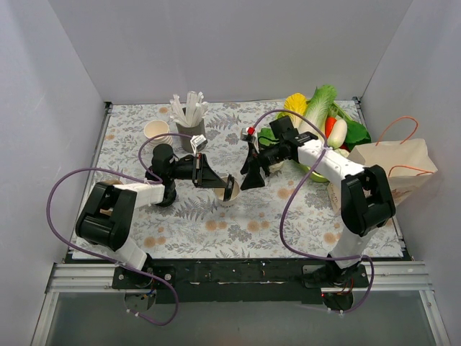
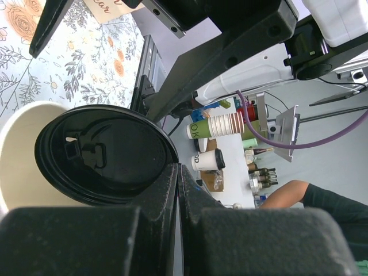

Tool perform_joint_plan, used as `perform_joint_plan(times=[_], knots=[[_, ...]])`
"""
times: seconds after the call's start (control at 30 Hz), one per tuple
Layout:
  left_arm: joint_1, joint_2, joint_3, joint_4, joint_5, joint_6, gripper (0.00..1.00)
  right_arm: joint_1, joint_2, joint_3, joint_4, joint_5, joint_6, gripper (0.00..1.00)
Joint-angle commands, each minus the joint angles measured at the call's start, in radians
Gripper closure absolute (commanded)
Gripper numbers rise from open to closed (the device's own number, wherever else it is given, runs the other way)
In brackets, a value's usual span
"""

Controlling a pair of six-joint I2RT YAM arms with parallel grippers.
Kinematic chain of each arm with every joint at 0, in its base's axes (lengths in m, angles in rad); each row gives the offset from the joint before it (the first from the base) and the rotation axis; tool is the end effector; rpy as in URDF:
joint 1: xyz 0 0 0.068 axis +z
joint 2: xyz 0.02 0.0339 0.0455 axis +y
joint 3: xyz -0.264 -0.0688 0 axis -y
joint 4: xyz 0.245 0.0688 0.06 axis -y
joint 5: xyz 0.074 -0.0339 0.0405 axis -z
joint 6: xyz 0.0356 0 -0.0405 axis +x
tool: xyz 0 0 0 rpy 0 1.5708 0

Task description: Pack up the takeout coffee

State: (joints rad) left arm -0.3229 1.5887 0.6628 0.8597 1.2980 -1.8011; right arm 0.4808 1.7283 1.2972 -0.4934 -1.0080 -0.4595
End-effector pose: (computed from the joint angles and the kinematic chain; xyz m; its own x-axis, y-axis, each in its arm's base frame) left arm 0.2768 -0.1288 0.2122 -0.9561 0.0433 0.2898 -0.2886 0.0317 -0.9569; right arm 0.3098 0.1955 0.2521 -0.3247 -0.4362 -0.8392 -0.9398 0.0491 0.3381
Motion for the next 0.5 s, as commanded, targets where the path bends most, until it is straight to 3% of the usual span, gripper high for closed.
perform_joint_plan(times=[0.0, 0.33, 0.47], knots=[[0.005, -0.001, 0.004, 0.047, 0.007, -0.001, 1.0, 0.018, 0.031, 0.048, 0.026, -0.049, -0.004, 0.02], [0.022, -0.01, 0.009, -0.011, 0.014, 0.037, 1.0, 0.045, 0.063, 0.05, 0.09, 0.011, 0.07, 0.02], [0.025, -0.01, 0.027, -0.109, 0.012, 0.104, 0.95, 0.045, 0.08, 0.056, 0.125, 0.045, 0.122, 0.02]])
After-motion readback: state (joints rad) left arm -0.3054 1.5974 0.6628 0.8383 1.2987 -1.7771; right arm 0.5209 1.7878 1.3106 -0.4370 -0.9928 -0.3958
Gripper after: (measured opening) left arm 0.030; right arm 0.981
